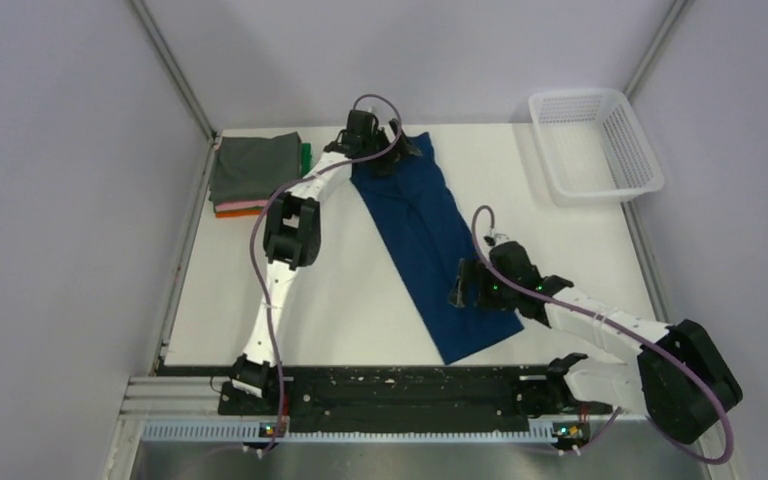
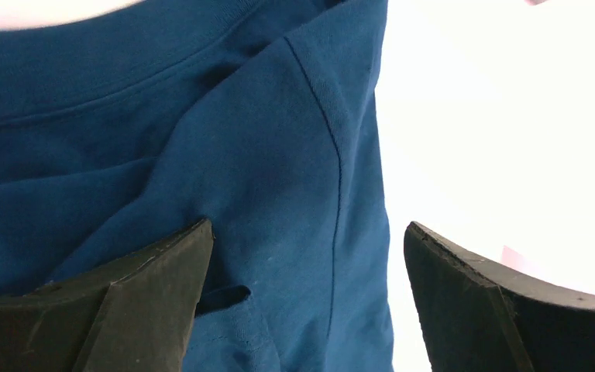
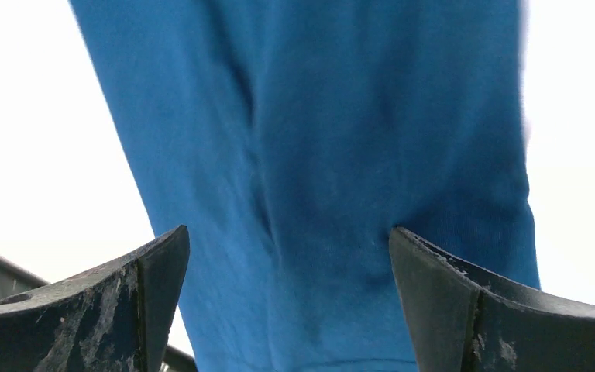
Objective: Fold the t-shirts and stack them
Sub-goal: Rotate the tshirt 90 degrees, then grab the bottom of the folded rectangular tshirt with both arms, then fold the folded rectangular tshirt in 1/3 of the way
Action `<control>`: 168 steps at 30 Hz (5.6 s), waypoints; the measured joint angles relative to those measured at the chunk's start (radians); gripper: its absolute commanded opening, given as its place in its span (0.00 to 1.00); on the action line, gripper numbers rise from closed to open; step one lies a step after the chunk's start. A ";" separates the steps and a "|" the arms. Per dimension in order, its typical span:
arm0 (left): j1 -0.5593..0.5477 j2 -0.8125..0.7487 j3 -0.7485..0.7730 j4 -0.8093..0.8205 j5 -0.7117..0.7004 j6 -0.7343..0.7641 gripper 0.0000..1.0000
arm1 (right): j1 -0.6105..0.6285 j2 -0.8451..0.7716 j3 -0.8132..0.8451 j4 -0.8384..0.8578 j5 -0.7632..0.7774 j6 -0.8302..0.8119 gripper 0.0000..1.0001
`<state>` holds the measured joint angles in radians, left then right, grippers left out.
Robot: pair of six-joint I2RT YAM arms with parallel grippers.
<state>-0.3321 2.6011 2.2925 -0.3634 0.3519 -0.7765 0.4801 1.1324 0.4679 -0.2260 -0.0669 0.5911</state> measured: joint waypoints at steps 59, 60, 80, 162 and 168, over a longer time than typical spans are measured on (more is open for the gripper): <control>-0.650 -1.381 -1.787 0.074 -0.300 -0.374 0.51 | 0.487 -0.115 -0.064 -0.180 0.159 0.355 0.34; -0.651 -1.361 -1.777 0.084 -0.300 -0.377 0.46 | 0.487 -0.114 -0.064 -0.182 0.159 0.356 0.33; -0.655 -1.367 -1.772 -0.008 -0.395 -0.389 0.00 | 0.488 -0.198 -0.091 -0.305 0.156 0.371 0.00; -0.629 -1.521 -1.734 -0.003 -0.357 -0.352 0.00 | 0.413 -0.307 0.006 -0.268 0.021 0.233 0.00; -0.420 -1.377 -1.556 0.045 -0.343 -0.211 0.00 | 0.234 -0.160 0.131 -0.174 0.048 0.126 0.00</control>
<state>-0.7517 1.2240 0.7368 -0.3180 0.0086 -0.9874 0.7143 0.9722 0.5987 -0.4000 -0.0193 0.7170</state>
